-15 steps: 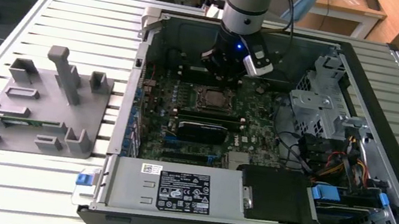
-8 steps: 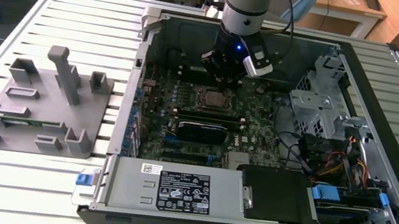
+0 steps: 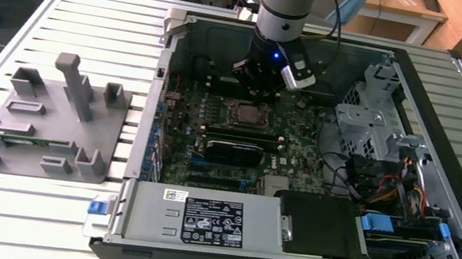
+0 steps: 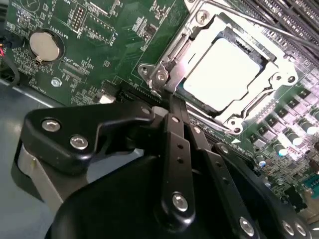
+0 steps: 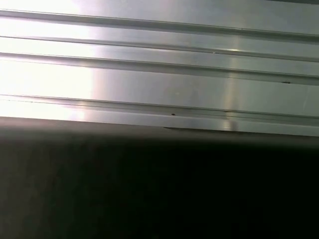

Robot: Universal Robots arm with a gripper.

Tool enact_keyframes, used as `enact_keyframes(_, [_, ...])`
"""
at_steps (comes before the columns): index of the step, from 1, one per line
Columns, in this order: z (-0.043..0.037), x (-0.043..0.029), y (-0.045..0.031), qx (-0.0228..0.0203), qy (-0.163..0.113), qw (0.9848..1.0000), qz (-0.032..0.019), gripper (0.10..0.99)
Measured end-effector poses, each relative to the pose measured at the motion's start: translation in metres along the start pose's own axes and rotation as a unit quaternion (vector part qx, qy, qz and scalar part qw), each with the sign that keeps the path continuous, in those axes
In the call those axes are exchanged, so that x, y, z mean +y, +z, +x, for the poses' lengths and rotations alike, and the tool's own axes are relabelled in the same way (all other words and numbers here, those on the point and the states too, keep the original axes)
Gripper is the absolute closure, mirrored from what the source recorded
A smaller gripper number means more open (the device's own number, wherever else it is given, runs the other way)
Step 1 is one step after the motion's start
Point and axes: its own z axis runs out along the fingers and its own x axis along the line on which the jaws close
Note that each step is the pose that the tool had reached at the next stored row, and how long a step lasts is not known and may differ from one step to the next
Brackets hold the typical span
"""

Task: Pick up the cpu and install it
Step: 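Install the first cpu locking lever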

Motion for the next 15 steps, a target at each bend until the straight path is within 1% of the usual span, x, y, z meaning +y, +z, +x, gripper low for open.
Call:
enact_keyframes(3, [0.0000, 0.0002, -0.0006, -0.0003, 0.000, 1.0000, -0.0021, 0.980])
enact_keyframes(4, [-0.0001, 0.0003, -0.0021, -0.0004, 0.000, 1.0000, -0.0025, 0.980])
enact_keyframes(8, [-0.0003, 0.0005, -0.0135, -0.0001, 0.000, 1.0000, -0.0019, 0.980])
enact_keyframes(9, [-0.0003, 0.0005, -0.0148, -0.0001, 0.000, 1.0000, -0.0019, 0.980])
enact_keyframes(15, [-0.0001, -0.0024, -0.0150, -0.0001, 0.000, 1.0000, -0.0019, 0.980])
